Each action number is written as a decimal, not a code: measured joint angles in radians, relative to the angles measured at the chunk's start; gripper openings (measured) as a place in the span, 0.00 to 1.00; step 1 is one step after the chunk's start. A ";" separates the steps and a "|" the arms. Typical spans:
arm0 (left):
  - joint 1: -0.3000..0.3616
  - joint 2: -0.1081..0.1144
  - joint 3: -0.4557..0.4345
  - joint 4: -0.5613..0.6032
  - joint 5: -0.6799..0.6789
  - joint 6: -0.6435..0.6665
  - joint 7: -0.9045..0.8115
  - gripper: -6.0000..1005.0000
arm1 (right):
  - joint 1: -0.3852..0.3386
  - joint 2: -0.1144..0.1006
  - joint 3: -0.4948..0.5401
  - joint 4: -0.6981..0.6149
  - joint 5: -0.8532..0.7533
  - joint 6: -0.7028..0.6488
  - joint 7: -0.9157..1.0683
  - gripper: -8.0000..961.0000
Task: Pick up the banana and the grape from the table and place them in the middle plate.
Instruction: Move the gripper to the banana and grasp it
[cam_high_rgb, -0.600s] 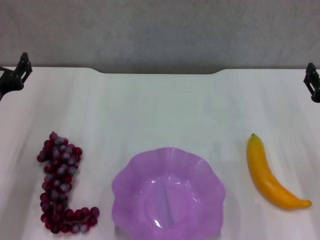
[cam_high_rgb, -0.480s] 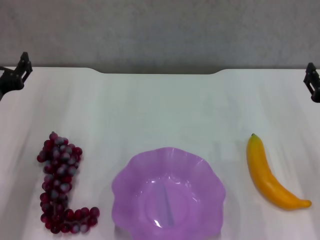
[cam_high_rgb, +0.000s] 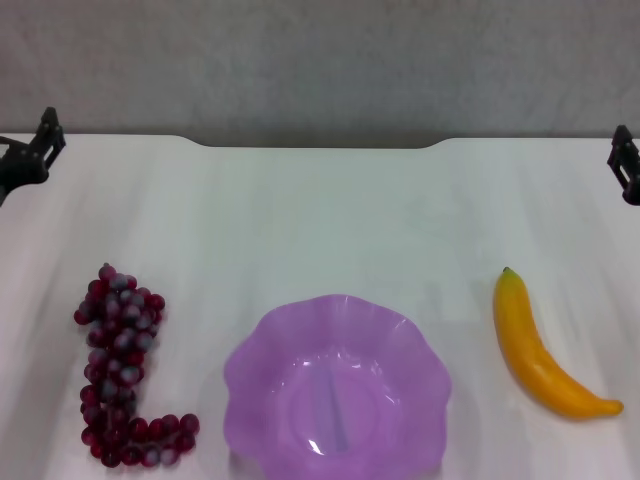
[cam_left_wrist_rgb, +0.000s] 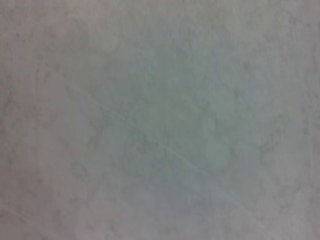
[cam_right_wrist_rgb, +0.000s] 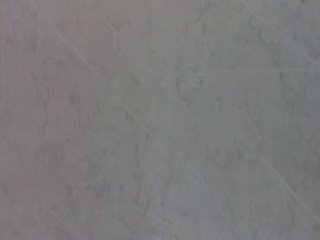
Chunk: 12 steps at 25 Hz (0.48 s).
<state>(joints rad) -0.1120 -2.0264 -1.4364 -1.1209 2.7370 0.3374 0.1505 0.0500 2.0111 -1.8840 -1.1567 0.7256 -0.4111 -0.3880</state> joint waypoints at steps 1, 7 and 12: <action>0.000 0.000 0.003 0.000 0.000 0.000 0.000 0.74 | 0.000 0.000 0.000 0.000 0.000 0.001 0.001 0.65; 0.009 0.000 0.010 -0.022 -0.003 -0.012 0.000 0.74 | -0.004 -0.001 0.001 -0.008 0.001 0.011 0.036 0.65; 0.009 0.001 0.007 -0.023 -0.005 -0.012 0.000 0.74 | -0.005 -0.002 0.003 -0.010 0.001 0.011 0.038 0.65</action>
<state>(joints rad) -0.1026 -2.0253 -1.4289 -1.1443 2.7319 0.3249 0.1503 0.0446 2.0094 -1.8806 -1.1665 0.7269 -0.4002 -0.3497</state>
